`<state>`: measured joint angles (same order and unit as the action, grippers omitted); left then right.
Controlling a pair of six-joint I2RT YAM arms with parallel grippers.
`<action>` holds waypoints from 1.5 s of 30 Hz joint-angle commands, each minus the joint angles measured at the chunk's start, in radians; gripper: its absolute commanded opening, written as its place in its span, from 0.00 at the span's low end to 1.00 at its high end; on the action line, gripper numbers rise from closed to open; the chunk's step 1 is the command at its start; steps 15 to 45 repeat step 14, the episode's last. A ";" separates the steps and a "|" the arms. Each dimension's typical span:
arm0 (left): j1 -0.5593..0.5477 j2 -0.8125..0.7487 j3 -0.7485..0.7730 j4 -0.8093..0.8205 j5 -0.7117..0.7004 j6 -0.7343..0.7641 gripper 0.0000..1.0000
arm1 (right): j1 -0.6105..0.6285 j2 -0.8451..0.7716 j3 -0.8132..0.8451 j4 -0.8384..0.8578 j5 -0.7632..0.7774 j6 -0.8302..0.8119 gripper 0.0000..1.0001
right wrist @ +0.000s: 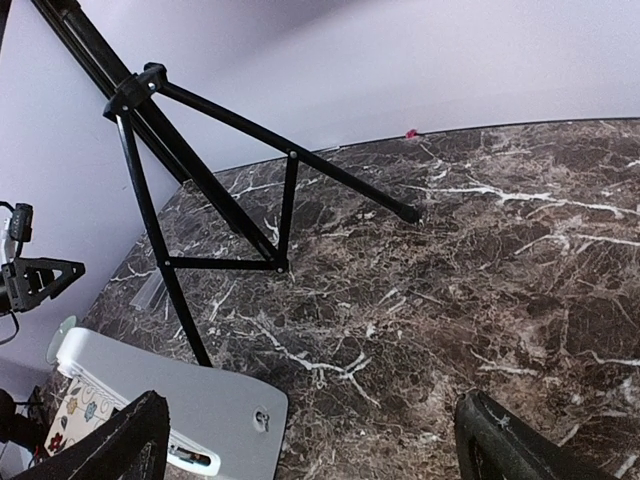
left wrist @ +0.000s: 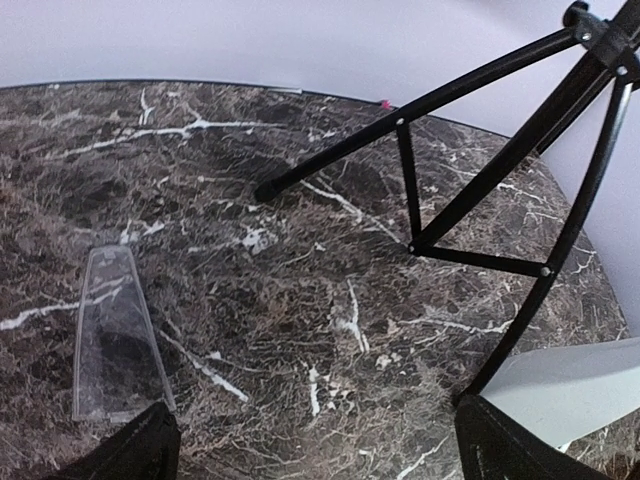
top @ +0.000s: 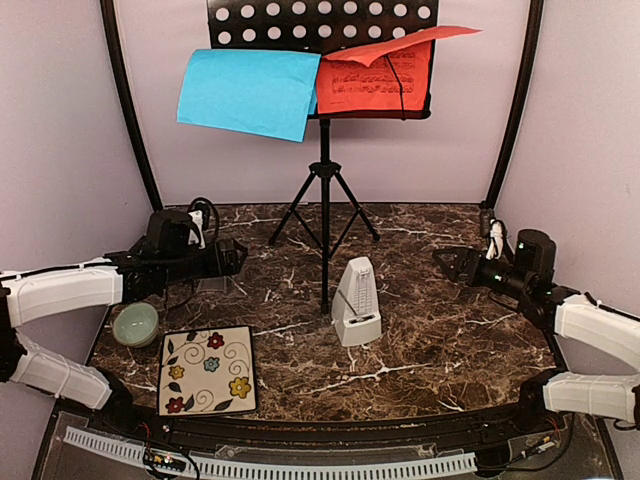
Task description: Set up the instrument practice props
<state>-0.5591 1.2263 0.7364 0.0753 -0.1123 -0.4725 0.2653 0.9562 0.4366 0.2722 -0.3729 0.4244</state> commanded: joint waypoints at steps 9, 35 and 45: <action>-0.001 0.029 -0.021 -0.055 -0.095 -0.088 0.99 | -0.005 0.026 -0.071 0.148 0.004 0.035 1.00; -0.001 0.001 -0.022 -0.077 -0.146 -0.104 0.99 | -0.005 0.020 -0.064 0.141 0.006 0.032 1.00; -0.001 0.001 -0.022 -0.077 -0.146 -0.104 0.99 | -0.005 0.020 -0.064 0.141 0.006 0.032 1.00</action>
